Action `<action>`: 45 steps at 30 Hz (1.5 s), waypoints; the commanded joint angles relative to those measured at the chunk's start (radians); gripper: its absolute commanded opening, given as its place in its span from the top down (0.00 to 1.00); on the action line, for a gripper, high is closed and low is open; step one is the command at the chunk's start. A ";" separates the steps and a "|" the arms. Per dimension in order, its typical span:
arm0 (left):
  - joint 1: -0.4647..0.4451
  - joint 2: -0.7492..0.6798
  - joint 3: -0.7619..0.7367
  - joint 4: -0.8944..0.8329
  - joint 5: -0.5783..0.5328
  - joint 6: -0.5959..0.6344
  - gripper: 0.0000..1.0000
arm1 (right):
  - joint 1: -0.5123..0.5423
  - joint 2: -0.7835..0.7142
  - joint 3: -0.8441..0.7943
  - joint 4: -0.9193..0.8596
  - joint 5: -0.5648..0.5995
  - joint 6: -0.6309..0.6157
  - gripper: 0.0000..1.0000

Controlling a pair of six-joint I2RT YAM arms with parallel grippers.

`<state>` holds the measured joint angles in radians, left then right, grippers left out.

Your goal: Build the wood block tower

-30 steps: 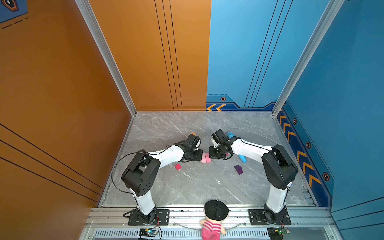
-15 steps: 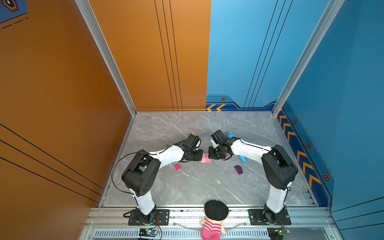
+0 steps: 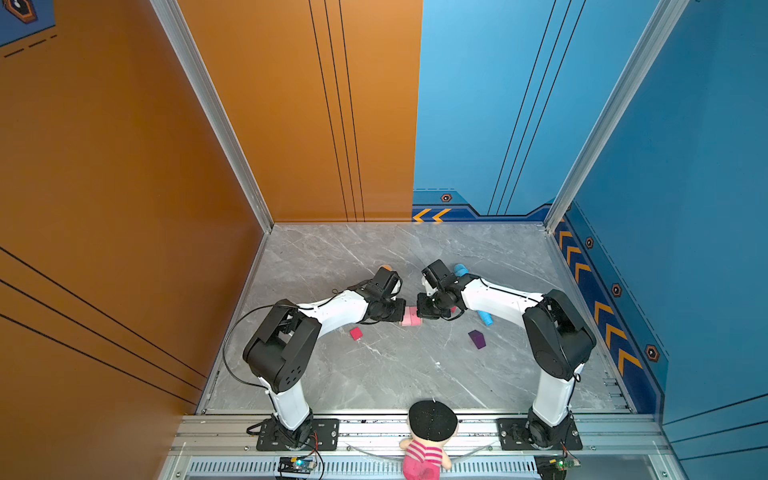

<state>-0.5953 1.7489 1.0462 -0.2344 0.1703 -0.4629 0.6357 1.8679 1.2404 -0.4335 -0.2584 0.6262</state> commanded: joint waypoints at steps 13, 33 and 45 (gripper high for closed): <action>0.019 -0.021 0.040 -0.052 -0.015 0.033 1.00 | -0.010 -0.079 -0.037 -0.027 0.057 0.006 1.00; 0.034 0.040 0.089 -0.069 0.002 0.039 1.00 | -0.021 -0.097 -0.060 -0.021 0.061 0.006 1.00; 0.034 0.053 0.094 -0.077 -0.010 0.040 1.00 | -0.027 -0.101 -0.070 -0.012 0.058 0.007 1.00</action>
<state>-0.5739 1.7851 1.1164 -0.2855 0.1658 -0.4355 0.6147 1.7931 1.1812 -0.4347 -0.2234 0.6262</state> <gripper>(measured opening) 0.044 0.047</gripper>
